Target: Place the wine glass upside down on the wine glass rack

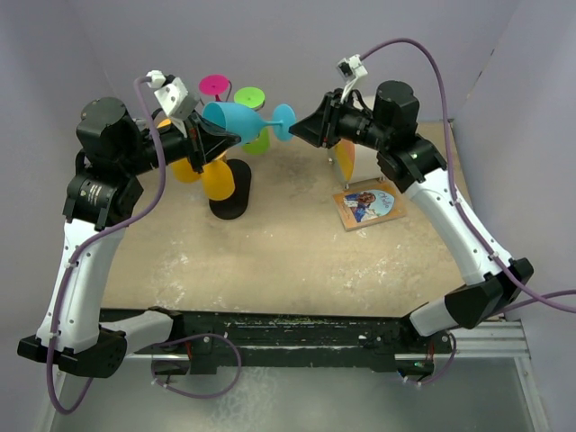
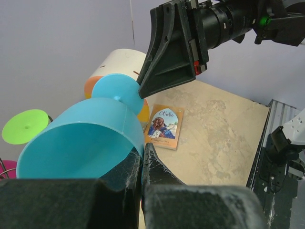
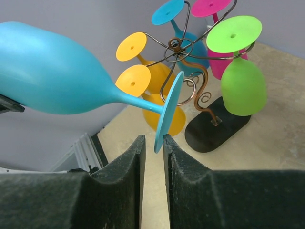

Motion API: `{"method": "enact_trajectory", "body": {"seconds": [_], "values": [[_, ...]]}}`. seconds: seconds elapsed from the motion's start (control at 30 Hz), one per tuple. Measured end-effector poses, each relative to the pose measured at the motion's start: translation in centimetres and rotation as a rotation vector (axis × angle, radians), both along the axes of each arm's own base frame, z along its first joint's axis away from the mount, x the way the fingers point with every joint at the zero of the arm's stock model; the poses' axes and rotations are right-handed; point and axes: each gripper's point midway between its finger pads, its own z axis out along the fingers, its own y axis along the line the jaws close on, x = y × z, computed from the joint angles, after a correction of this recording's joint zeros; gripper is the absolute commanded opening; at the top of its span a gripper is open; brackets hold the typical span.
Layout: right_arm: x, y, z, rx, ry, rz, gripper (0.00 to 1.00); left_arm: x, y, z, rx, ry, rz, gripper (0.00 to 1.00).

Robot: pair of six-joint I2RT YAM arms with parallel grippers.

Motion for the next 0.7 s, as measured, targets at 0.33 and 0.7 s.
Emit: {"method": "enact_trajectory", "body": {"seconds": [0.33, 0.7], "values": [[0.9, 0.7, -1.4, 0.006, 0.063, 0.000, 0.21, 0.2, 0.1, -0.2, 0.015, -0.011, 0.007, 0.00], [1.1, 0.8, -1.6, 0.015, 0.082, -0.005, 0.13, 0.5, -0.1, -2.0, 0.029, 0.013, -0.003, 0.00]]}}
